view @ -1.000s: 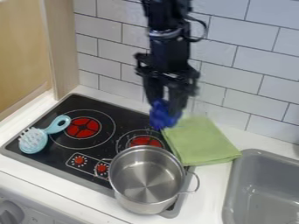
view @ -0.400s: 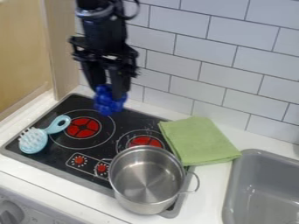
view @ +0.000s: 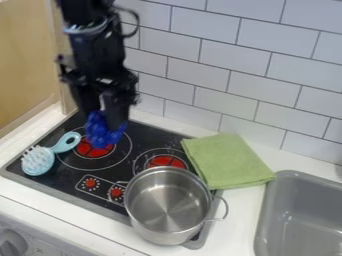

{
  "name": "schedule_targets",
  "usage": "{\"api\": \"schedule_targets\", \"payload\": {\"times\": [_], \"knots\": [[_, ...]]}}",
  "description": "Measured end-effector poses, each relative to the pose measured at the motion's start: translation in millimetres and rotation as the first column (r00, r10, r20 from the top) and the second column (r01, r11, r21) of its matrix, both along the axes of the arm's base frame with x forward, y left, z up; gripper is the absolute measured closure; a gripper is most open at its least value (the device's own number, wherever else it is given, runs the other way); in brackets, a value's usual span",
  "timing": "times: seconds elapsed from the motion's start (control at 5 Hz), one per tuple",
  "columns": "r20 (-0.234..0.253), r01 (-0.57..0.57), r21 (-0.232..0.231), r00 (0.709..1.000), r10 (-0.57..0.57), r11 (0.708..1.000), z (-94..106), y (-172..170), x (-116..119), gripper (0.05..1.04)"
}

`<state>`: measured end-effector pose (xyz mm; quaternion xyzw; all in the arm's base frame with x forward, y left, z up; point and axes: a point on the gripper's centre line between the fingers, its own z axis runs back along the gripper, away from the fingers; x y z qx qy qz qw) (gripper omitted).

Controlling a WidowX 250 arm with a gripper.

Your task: Move the blue grapes to the right side of the blue brush

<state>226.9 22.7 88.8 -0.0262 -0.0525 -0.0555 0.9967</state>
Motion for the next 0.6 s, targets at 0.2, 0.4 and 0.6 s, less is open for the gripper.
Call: {"api": "schedule_targets", "payload": {"times": [0.2, 0.4, 0.6], "knots": [[-0.043, -0.018, 0.039, 0.999, 0.020, 0.999, -26.3, 6.7, -4.7, 0.566], [-0.022, -0.050, 0.081, 0.998, 0.052, 0.995, -39.3, 13.9, -0.5, 0.566], [-0.054, -0.056, 0.101, 0.997, 0.061, 0.993, -60.0, 14.9, 2.0, 0.566]]}}
